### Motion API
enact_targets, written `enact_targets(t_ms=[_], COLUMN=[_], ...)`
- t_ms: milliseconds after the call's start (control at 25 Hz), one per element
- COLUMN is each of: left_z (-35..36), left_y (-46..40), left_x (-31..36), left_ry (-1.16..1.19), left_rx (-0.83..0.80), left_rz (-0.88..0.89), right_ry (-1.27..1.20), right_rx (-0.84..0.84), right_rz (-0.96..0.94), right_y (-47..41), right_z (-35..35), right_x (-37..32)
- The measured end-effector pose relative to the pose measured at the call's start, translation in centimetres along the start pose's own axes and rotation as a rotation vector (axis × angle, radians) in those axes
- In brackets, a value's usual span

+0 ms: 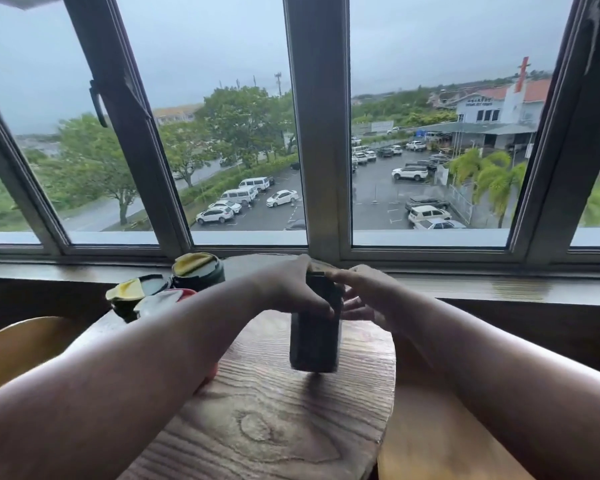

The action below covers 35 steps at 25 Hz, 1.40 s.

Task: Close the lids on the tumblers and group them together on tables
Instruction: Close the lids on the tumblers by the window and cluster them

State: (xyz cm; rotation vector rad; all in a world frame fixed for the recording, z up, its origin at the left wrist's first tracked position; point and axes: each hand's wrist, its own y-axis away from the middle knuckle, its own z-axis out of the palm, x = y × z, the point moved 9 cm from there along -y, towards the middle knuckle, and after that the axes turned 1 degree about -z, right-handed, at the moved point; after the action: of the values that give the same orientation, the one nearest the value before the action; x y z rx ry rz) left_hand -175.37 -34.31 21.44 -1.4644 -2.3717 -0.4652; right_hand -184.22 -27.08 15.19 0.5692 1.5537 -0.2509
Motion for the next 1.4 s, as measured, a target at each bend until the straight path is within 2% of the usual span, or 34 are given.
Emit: enact_targets(t_ms=[120, 280, 360, 480, 640, 760, 840, 1120, 1400], left_z=[-2.0, -3.1, -3.4, -3.3, -3.4, -3.4, -3.7, -5.3, -6.5], left_y=[0.5, 1.1, 1.6, 2.3, 2.5, 2.4, 2.4, 2.3, 1.9], left_x=[-1.0, -2.7, -3.4, -3.8, -4.7, -4.7, -4.5, -5.9, -9.0], left_ry=[-0.143, -0.209, -0.301, -0.442, -0.466, -0.414, -0.391, -0.369, -0.355], left_rx=[0.047, 0.061, 0.049, 0.041, 0.02, 0.001, 0.007, 0.016, -0.041], left_rz=[-0.023, -0.018, -0.014, 0.018, 0.039, 0.089, 0.134, 0.195, 0.239], right_ry=[0.061, 0.376, 0.498, 0.531, 0.525, 0.36, 0.256, 0.202, 0.354], right_rx=[0.029, 0.16, 0.191, 0.157, 0.017, -0.129, -0.164, -0.119, 0.015], right_rz=[-0.164, -0.35, -0.405, -0.45, -0.396, -0.315, -0.25, -0.238, -0.226], right_y=[-0.3, -0.1, 0.2, 0.3, -0.2, -0.8, -1.1, -2.2, -4.5], right_z=[0.6, 2.2, 3.2, 4.7, 6.1, 6.8, 7.0, 9.2, 11.0], right_x=[-2.7, -4.8, -5.3, -5.6, -4.7, -3.6, -3.1, -2.9, -3.2])
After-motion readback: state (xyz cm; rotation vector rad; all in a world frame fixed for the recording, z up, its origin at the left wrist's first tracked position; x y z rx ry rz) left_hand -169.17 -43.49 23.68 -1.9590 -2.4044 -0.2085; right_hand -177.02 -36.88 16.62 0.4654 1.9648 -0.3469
